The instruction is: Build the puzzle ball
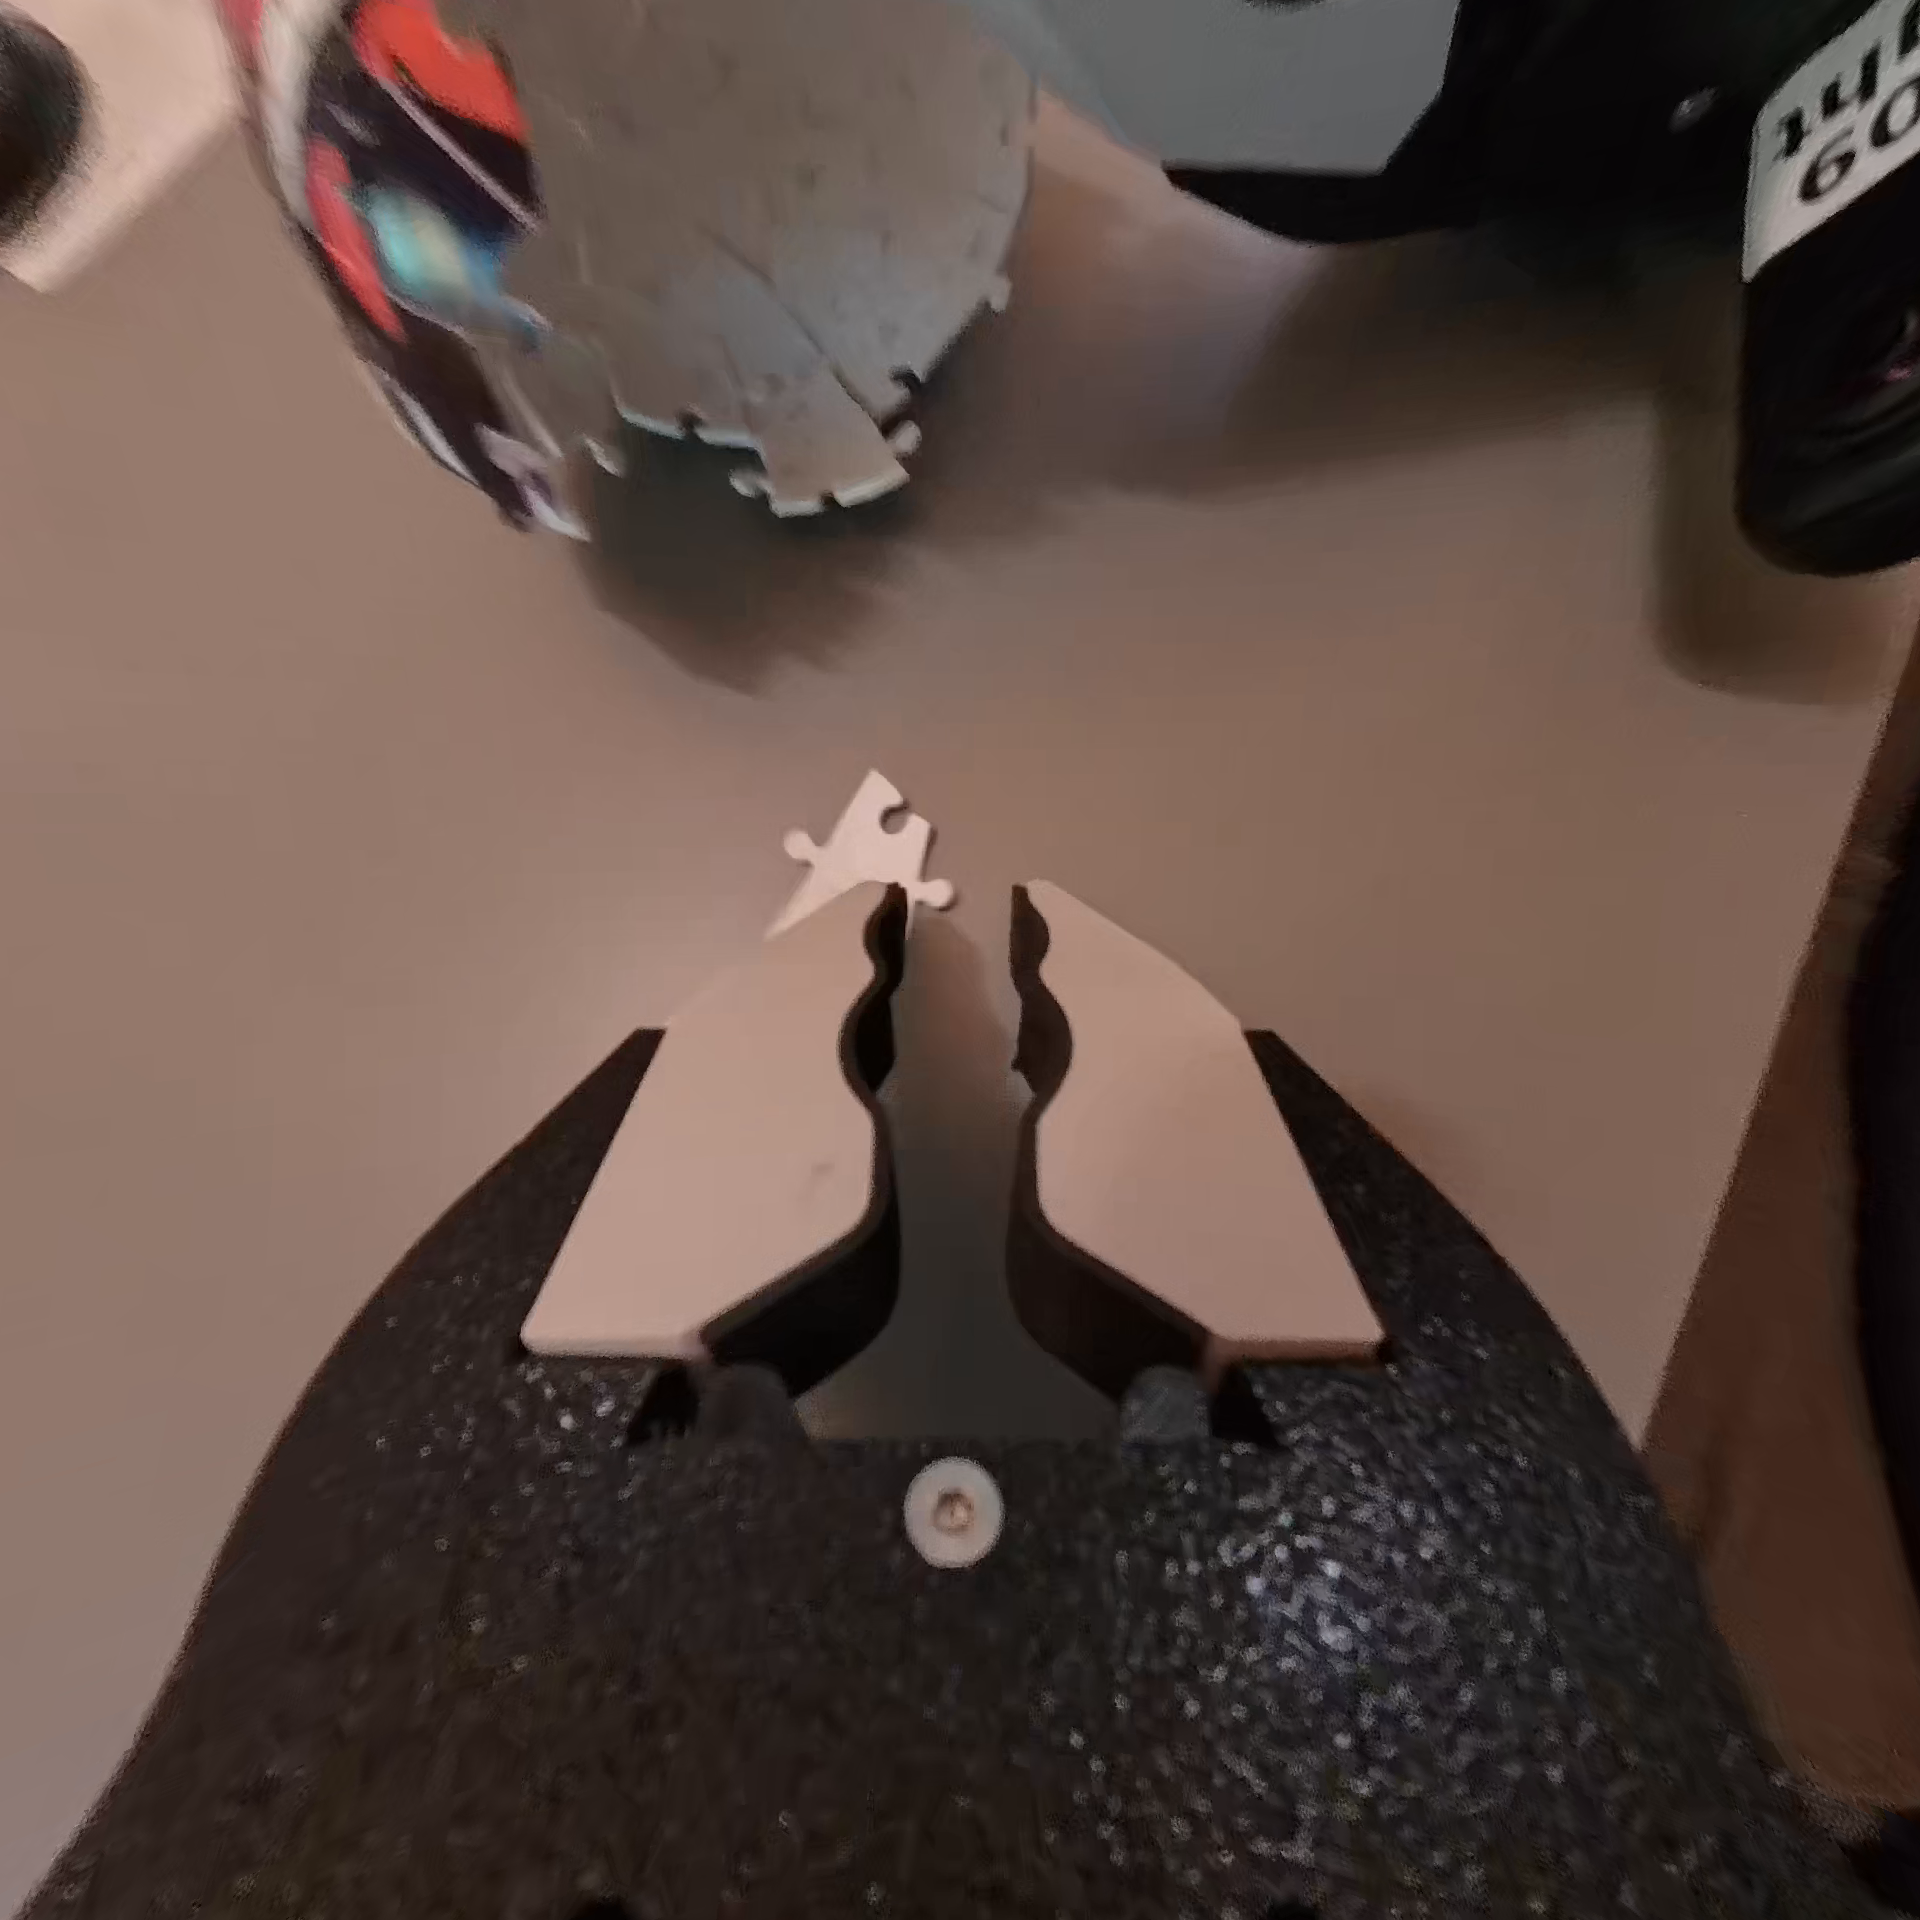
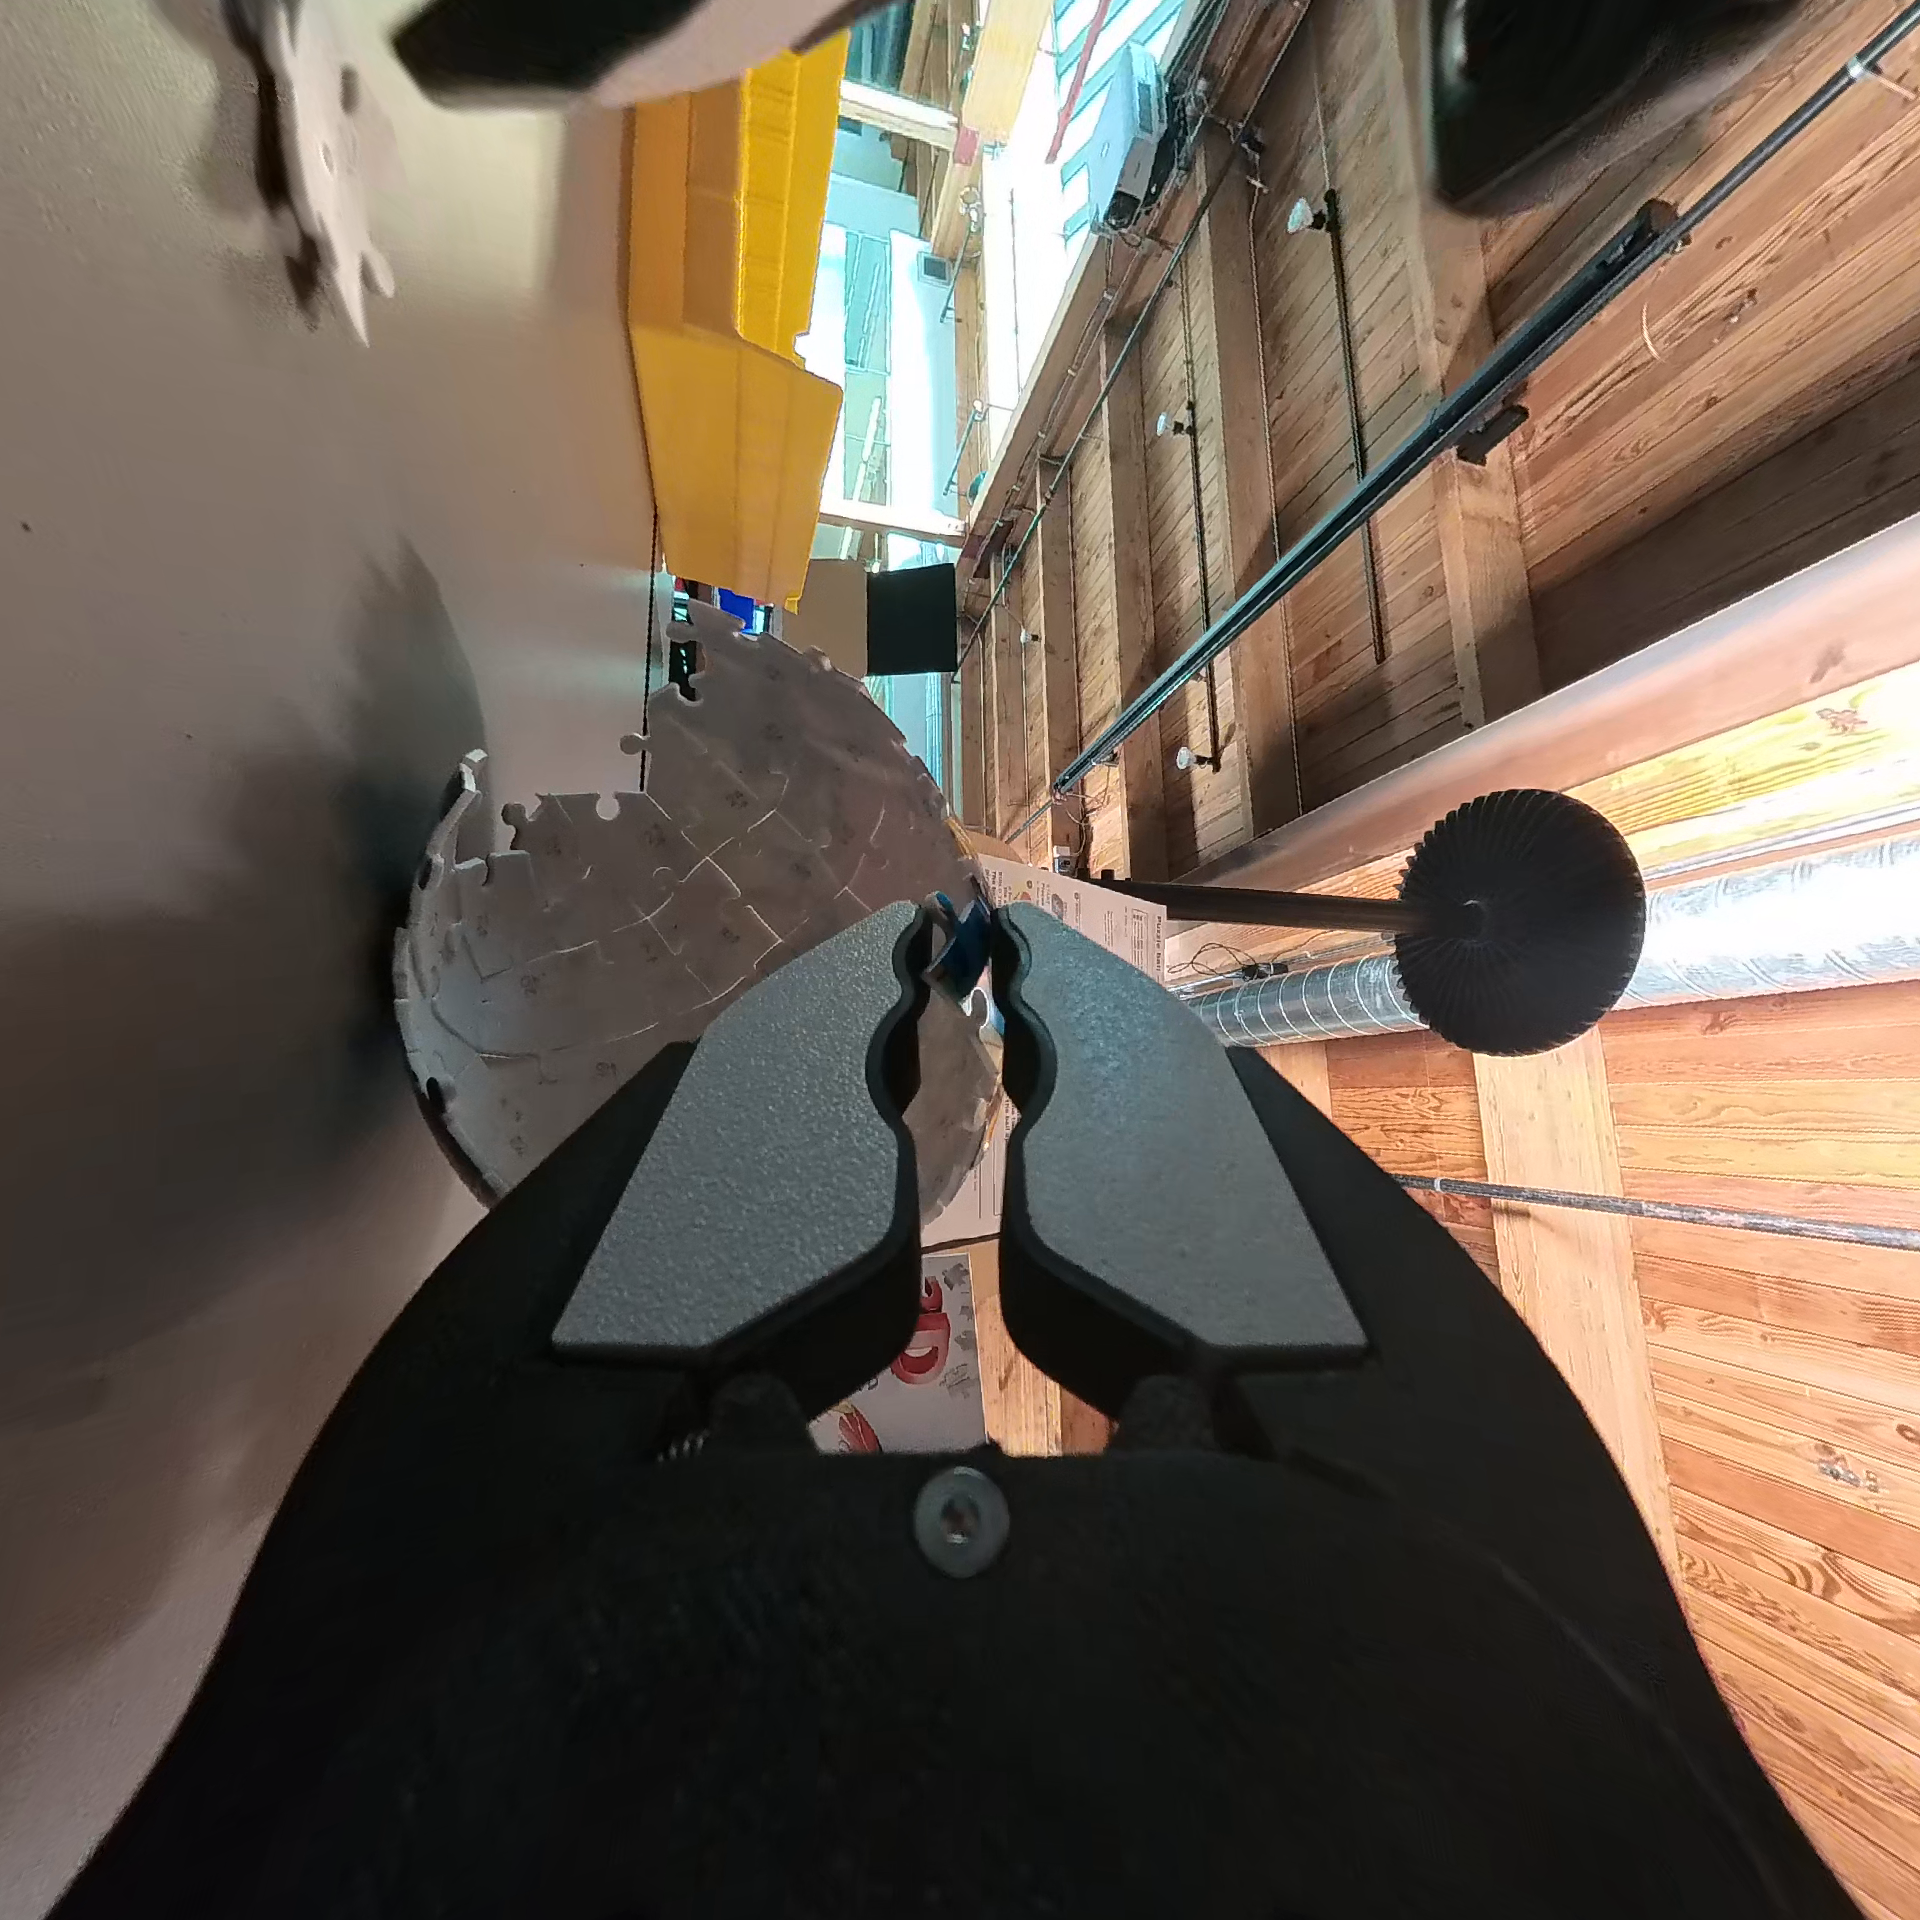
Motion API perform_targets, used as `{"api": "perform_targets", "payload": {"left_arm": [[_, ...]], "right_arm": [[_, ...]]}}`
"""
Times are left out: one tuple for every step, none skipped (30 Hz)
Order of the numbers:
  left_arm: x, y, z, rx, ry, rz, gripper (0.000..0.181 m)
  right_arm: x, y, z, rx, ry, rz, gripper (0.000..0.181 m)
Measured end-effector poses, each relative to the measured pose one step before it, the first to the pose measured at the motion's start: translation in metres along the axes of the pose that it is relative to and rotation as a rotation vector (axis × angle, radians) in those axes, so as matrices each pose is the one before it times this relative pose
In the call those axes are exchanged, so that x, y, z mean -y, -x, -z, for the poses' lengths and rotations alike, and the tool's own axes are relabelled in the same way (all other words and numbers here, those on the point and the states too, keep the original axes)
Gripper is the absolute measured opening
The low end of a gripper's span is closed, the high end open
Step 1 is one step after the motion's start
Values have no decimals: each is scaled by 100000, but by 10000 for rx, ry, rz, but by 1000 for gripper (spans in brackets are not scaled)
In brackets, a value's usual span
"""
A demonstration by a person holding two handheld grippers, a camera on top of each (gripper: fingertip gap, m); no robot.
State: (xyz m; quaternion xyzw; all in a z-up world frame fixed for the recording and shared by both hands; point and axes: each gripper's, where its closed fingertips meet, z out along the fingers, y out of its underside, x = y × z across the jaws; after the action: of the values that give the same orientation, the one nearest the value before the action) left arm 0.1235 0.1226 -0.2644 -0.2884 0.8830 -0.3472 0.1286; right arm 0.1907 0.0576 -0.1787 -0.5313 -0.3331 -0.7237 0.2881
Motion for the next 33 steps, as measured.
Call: {"api": "perform_targets", "payload": {"left_arm": [[407,575,312,348,-271,-136,16],[311,722,270,372,-196,-58,16],[171,708,175,312,-105,9,17],[-95,647,36,261,69,16,18],[-277,557,-160,207,187,10,18],[-304,148,-292,-33,193,2,16],[-309,-220,-350,-227,188,9,14],[-303,-224,-372,-159,190,4,13],[-315,-142,-371,-52,198,-48,12],[118,-201,-201,-52,-91,-30,10],[143,-186,-128,-54,-83,17,10],[64,-73,-86,-2,-17,55,8],[32,-17,-45,9,7,38,7],[14,5,-17,21,16,-3,7],[-7,17,14,41,28,-14,7],[4,7,3,40,32,-10,7],[-6,-1,-1,30,30,-8,7],[6,2,4,26,26,-19,7],[16,40,-3,32,11,-12,8],[32,41,-26,28,-10,16,9],[42,14,-32,-1,-29,40,9],[43,-24,-39,-22,-42,52,9],[34,-25,-34,-20,-35,55,9],[8,-19,-10,-11,-5,57,8],[0,9,9,12,27,64,9],[-3,5,6,13,42,62,9],[-8,18,3,21,35,36,10],[7,46,26,31,18,-4,12],[30,45,105,13,-26,-32,14],[183,130,214,35,-145,19,14],[293,239,318,57,-233,141,14],[273,267,320,22,-211,251,14],[100,232,264,-33,-97,315,14]], "right_arm": [[17,-4,0,0,-8,1,10],[14,3,5,-1,-3,4,10],[-2,7,-13,1,0,-4,10],[-8,-14,1,-7,5,-6,10],[-14,15,-6,8,3,-17,10],[-20,11,-17,9,7,-5,10],[-13,-4,-7,-4,9,3,10],[-8,-7,4,-2,6,6,10],[-7,10,10,1,8,15,10],[-2,10,7,3,4,18,10],[18,12,3,4,-6,0,10],[7,20,-4,9,-6,-12,10],[9,18,-24,6,-4,-8,10],[6,-1,-7,1,-6,-9,10],[0,10,2,6,-6,-17,10],[-5,-6,10,-5,1,12,10],[-9,-21,2,-7,5,4,10],[-11,-5,7,0,2,-8,10],[-18,-5,0,-2,8,7,10],[-15,-4,-5,2,4,-1,10],[-11,6,-4,3,2,0,10],[-2,-5,1,-1,2,6,10],[24,-12,10,-4,-5,17,10],[29,-7,7,-2,-9,13,10],[39,3,8,-3,-14,23,10],[48,-7,13,-3,-15,33,10],[47,15,-1,5,-15,21,10],[41,7,-11,0,-18,15,10],[17,-6,9,-2,-10,14,10],[-4,9,10,2,0,4,10],[-37,8,5,3,12,1,10],[-22,-16,-7,-3,7,-19,10],[-12,4,-5,0,-5,-30,10]]}}
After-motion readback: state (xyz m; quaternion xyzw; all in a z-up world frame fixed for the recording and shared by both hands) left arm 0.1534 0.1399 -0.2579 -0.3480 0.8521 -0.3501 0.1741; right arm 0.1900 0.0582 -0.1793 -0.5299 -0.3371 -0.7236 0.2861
